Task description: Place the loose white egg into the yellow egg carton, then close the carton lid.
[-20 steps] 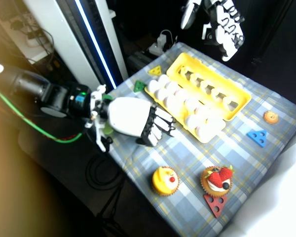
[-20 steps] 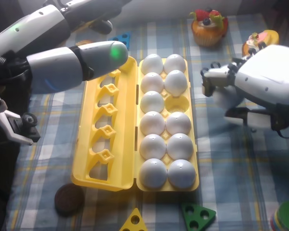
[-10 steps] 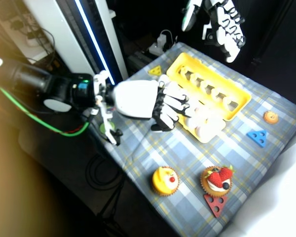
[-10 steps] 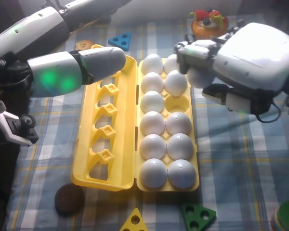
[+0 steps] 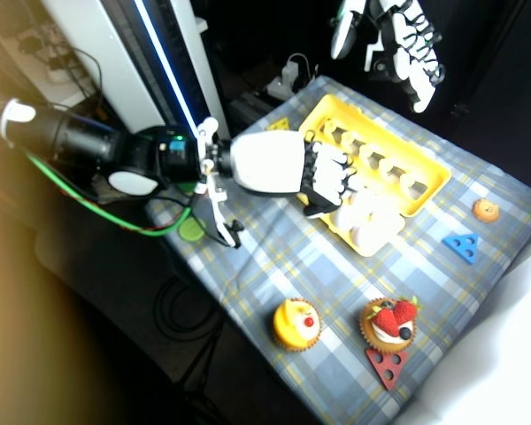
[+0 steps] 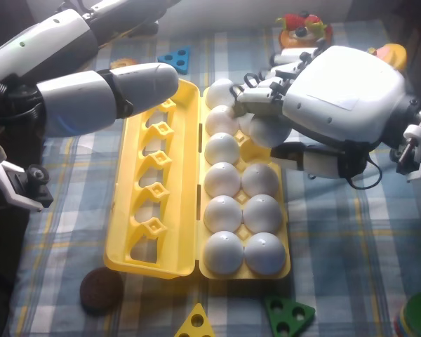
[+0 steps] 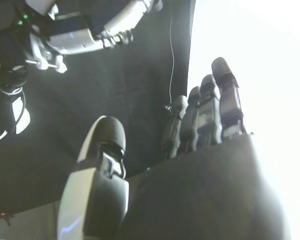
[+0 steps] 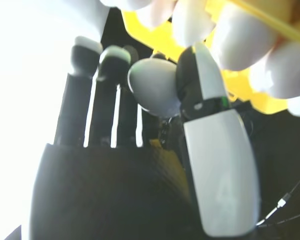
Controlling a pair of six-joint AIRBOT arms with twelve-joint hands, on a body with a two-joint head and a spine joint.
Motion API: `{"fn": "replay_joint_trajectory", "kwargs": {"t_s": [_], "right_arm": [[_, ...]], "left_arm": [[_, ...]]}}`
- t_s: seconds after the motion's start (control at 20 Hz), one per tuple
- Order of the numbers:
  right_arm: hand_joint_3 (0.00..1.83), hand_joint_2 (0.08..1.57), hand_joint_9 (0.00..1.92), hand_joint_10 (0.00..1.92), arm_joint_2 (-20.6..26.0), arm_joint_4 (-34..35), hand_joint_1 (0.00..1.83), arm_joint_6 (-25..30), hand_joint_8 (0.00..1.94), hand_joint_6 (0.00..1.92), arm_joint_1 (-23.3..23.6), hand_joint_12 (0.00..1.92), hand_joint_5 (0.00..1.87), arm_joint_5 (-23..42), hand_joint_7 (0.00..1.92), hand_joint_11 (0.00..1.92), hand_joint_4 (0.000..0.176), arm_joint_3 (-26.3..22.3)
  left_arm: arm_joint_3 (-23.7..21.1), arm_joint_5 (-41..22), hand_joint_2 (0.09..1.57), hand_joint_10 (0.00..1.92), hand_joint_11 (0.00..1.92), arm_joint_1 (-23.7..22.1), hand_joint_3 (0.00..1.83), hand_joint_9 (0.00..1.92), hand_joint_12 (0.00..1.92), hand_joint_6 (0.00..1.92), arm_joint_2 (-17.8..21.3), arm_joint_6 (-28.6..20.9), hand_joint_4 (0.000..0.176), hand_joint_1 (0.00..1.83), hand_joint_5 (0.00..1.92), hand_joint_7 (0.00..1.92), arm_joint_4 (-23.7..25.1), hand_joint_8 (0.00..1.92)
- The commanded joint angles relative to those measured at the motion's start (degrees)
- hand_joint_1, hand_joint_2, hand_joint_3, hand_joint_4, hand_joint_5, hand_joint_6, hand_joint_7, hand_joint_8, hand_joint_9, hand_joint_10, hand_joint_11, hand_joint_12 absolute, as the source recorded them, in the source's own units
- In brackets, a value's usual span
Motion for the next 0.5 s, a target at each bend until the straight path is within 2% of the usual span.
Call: {"fn": "replay_joint_trajectory", "kwargs": {"t_s": [0.0, 0.05, 0.1, 0.15, 0.2, 0.25, 0.35, 0.45], "right_arm": [[0.0, 1.24, 0.24, 0.38, 0.2, -0.43, 0.67, 0.67, 0.04, 0.03, 0.86, 1.46, 0.12, 6.97, 0.27, 0.02, 0.0, 0.17], [0.0, 1.25, 0.13, 0.27, 0.21, -0.42, 0.52, 1.28, 0.01, 0.01, 0.85, 1.33, 0.02, 6.98, 0.12, 0.0, 0.0, 0.22], [0.0, 1.25, 0.04, 0.18, 0.22, -0.42, 0.49, 1.53, 0.0, 0.0, 0.85, 1.05, 0.0, 7.0, 0.02, 0.0, 0.0, 0.22], [0.0, 1.23, 0.01, 0.03, 0.25, -0.41, 0.44, 1.79, 0.0, 0.0, 0.85, 0.64, 0.0, 7.01, 0.0, 0.0, 0.0, 0.21], [0.0, 1.23, 0.0, 0.01, 0.29, -0.39, 0.4, 2.36, 0.0, 0.0, 0.85, 0.13, 0.0, 7.14, 0.0, 0.0, 0.0, 0.18], [0.01, 1.24, 0.0, 0.0, 0.65, -0.38, 0.4, 2.48, 0.0, 0.0, 0.85, 0.02, 0.0, 7.48, 0.0, 0.0, 0.0, -0.17], [0.02, 1.29, 0.0, 0.0, 2.73, -0.28, 0.34, 2.48, 0.0, 0.0, 0.84, 0.0, 0.0, 8.73, 0.0, 0.0, 0.0, -1.65], [0.02, 1.31, 0.0, 0.0, 6.84, -0.29, 0.24, 2.47, 0.0, 0.0, 0.4, 0.0, 0.0, 10.8, 0.0, 0.0, 0.0, -4.21]], "left_arm": [[0.06, -6.64, 1.35, 0.0, 0.0, -0.73, 0.0, 0.06, 0.4, 0.0, -0.21, -0.56, 0.027, 0.29, 0.04, 0.03, -0.72, 0.0], [0.06, -6.7, 1.34, 0.0, 0.0, -0.73, 0.0, 0.07, 0.47, 0.01, -0.21, -0.57, 0.016, 0.36, 0.06, 0.05, -0.72, 0.0], [0.05, -6.73, 1.34, 0.0, 0.0, -0.73, 0.0, 0.06, 0.45, 0.0, -0.2, -0.58, 0.024, 0.36, 0.06, 0.03, -0.72, 0.0], [0.05, -6.78, 1.34, 0.0, 0.0, -0.71, 0.0, 0.04, 0.39, 0.0, -0.19, -0.61, 0.028, 0.35, 0.04, 0.01, -0.72, 0.0], [0.02, -6.82, 1.35, 0.0, 0.0, -0.62, 0.0, 0.04, 0.3, 0.0, -0.15, -0.63, 0.027, 0.33, 0.05, 0.02, -0.77, 0.0], [-0.02, -6.96, 1.35, 0.01, 0.0, -0.54, 0.0, 0.07, 0.42, 0.0, -0.11, -0.64, 0.013, 0.3, 0.06, 0.05, -0.89, 0.0], [-0.21, -7.44, 1.35, 0.01, 0.0, -0.31, 0.0, 0.08, 0.39, 0.0, 0.03, -0.68, 0.007, 0.31, 0.06, 0.06, -1.28, 0.0], [-0.68, -8.6, 1.33, 0.0, 0.0, 0.32, 0.0, 0.05, 0.25, 0.0, 0.48, -0.7, 0.022, 0.35, 0.04, 0.02, -1.99, 0.0]]}}
